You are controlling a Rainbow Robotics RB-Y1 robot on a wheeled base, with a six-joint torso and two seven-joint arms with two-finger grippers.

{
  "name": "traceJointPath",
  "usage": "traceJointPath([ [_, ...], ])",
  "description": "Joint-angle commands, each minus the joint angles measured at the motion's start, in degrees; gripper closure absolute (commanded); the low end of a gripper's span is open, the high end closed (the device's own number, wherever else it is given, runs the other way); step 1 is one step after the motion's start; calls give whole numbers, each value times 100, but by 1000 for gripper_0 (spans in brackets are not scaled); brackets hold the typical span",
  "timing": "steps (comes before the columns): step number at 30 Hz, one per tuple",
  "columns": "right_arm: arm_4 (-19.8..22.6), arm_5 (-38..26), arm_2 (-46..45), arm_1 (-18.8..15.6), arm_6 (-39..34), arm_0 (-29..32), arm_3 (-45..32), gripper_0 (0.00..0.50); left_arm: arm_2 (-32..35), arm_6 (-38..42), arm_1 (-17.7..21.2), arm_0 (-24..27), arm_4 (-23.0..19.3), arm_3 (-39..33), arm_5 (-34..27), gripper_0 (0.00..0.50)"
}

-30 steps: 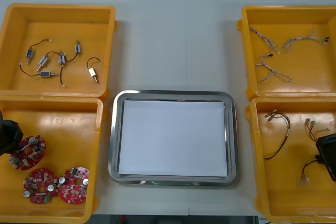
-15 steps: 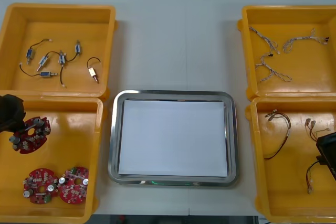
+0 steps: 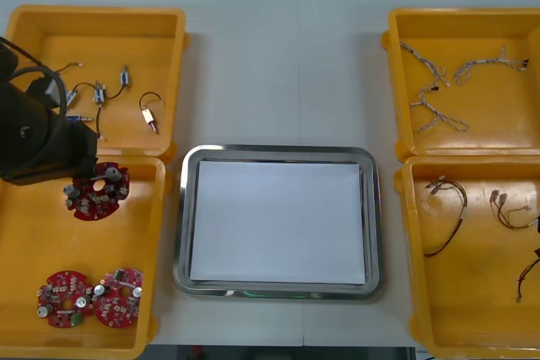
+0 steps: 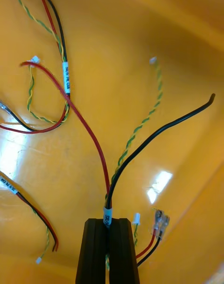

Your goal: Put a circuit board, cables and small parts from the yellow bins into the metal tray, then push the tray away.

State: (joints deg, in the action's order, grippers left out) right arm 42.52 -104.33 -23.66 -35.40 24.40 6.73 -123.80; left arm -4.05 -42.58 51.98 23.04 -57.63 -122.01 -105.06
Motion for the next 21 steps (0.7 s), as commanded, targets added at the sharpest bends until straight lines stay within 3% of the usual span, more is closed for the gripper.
traceJointPath([
  [1,476,-246,-447,-670,-102,127,-224,500,-500,13,128,702,-126,-157,-41,500],
  [14,1891,-483,-745,-1708,100,118,-637,500,-1704,408,-531,1660,102,-148,-23,500],
  [21,2374,-439,-658,-2015,557,-23,-1094,500,-2363,602,-822,1757,489,-148,355,500],
])
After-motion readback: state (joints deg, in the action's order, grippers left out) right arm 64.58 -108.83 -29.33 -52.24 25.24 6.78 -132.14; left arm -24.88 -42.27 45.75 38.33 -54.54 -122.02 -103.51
